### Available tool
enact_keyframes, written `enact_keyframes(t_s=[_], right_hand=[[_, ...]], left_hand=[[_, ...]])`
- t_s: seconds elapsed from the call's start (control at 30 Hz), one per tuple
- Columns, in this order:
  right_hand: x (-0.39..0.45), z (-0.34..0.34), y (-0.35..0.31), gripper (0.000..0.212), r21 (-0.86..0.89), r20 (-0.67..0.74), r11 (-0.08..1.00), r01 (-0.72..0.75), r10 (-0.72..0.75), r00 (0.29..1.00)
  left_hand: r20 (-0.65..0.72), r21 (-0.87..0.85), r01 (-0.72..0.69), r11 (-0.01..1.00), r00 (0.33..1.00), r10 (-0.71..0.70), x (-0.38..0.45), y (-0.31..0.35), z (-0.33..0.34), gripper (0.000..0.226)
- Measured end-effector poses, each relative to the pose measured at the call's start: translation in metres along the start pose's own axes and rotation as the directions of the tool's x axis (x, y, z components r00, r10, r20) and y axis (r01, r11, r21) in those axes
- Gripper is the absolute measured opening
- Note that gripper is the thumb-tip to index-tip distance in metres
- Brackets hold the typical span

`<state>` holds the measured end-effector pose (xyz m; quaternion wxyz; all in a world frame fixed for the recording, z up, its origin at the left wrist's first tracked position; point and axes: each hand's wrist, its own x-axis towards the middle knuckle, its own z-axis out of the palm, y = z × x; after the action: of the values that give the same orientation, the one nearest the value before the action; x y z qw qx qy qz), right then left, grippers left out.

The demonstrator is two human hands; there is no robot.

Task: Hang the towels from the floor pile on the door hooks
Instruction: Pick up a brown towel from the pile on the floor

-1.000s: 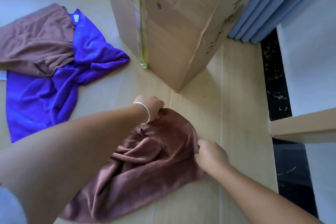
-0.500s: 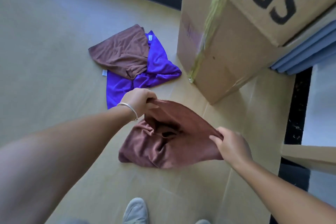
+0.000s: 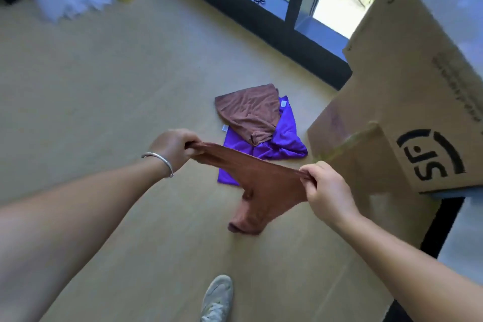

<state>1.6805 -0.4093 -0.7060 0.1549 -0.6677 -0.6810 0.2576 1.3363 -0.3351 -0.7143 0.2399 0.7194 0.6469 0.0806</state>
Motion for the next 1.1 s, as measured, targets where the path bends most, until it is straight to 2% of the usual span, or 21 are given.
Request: enact_keyframes(t_s=[0.07,0.27,0.47,0.6,0.73,0.9,1.0,1.1], right_hand=[[0.025,-0.005,-0.046,0.011,0.011,0.014,0.995,0.095,-0.096,0.995],[0.092,0.000,-0.179,0.005,-0.029,0.083,0.971,0.238,-0.235,0.968],[0.134,0.012,-0.296,0.008,-0.051,0.093,0.895,0.443,-0.438,0.894],[0.138,0.024,-0.344,0.008,-0.027,0.095,0.838,0.545,-0.540,0.836],[0.131,0.030,-0.366,0.009,0.003,0.188,0.777,0.629,-0.619,0.763],[0.102,0.033,-0.358,0.007,0.039,0.286,0.704,0.709,-0.688,0.667],[0.078,0.036,-0.333,0.004,0.046,0.389,0.664,0.746,-0.700,0.599],[0.055,0.047,-0.297,0.006,0.037,0.475,0.659,0.751,-0.673,0.567]], left_hand=[[-0.045,-0.021,0.064,0.998,0.997,-0.065,-0.010,-0.029,-0.038,0.010],[-0.166,-0.066,0.196,0.978,0.965,-0.204,-0.053,-0.113,-0.142,0.008],[-0.328,-0.122,0.336,0.934,0.874,-0.357,-0.117,-0.179,-0.217,0.005],[-0.401,-0.143,0.386,0.911,0.820,-0.410,-0.163,-0.197,-0.241,0.007],[-0.450,-0.179,0.433,0.884,0.763,-0.465,-0.213,-0.194,-0.246,0.005],[-0.441,-0.204,0.514,0.833,0.711,-0.547,-0.278,-0.166,-0.226,0.003],[-0.377,-0.192,0.557,0.808,0.718,-0.585,-0.313,-0.140,-0.190,0.005],[-0.257,-0.159,0.587,0.794,0.752,-0.607,-0.340,-0.119,-0.141,0.004]])
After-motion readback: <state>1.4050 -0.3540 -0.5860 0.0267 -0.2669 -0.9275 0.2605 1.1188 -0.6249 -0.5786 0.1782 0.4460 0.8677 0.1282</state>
